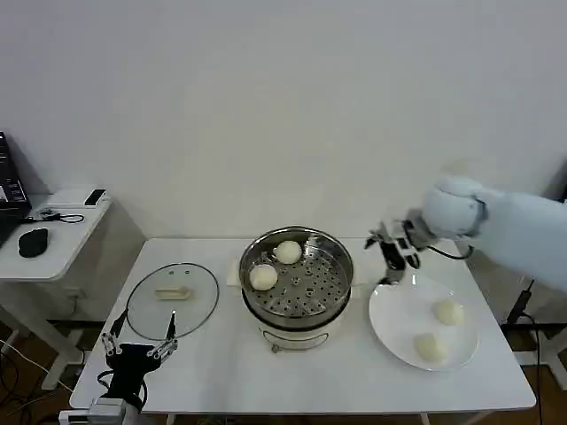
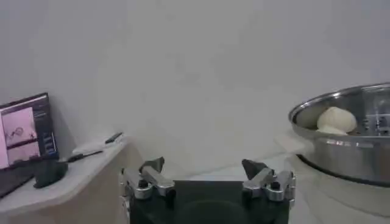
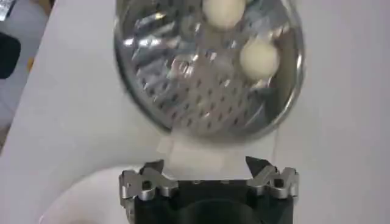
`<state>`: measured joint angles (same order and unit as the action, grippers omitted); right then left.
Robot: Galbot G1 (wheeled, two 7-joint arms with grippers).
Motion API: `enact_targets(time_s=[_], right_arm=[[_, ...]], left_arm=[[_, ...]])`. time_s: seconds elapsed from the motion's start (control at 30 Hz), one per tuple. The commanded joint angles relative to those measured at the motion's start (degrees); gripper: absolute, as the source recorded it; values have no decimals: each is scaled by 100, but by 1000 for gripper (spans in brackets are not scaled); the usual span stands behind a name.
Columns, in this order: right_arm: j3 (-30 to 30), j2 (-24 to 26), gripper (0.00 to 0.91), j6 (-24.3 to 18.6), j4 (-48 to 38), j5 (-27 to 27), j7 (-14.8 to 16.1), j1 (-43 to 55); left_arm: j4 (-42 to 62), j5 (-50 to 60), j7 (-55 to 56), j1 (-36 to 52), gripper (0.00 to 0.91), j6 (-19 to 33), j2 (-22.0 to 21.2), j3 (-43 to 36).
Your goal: Take steamed baozi put them in steamer then cover it.
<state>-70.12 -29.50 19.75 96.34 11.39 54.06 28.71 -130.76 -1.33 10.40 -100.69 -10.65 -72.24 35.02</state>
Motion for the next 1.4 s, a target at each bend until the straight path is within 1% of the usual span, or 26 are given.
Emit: enact_targets(time_s=[0.03,0.07,0.13,0.27,0.5,0.7,1.0,1.2,1.4], right_arm=[[2092,1636,907,-567,306,-1453,245,-2860],[2146,1684,907,-621,306,-1567,248,-3079],[2218,1720,907,-644,309,-1618,249,-3230],[2232,1644,907,-675,217,-1727,209,-3396],[2115,1341,907,-733,85,-1819,184,-3477],[2080,1060,907,-695,-108,-1873,163,-3501],[2072,855,907,-634,-366,-1943,98,-3624],[2101,807,907,-602,-477,-1977,120,-3676],[2101,796,826,-554,-568,-1991,161,-3686]], left_arm=[[16,27,2,6,907,-9,7,-32],[33,40,2,9,907,-13,8,-42],[56,53,2,10,907,-12,3,-52],[113,91,5,19,907,-6,-25,-90],[146,123,7,-6,907,1,-47,-104],[175,124,10,-43,907,14,-46,-70],[211,131,11,-32,907,17,-72,-82],[226,131,10,-31,907,15,-71,-80],[269,131,9,-20,907,19,-81,-81]])
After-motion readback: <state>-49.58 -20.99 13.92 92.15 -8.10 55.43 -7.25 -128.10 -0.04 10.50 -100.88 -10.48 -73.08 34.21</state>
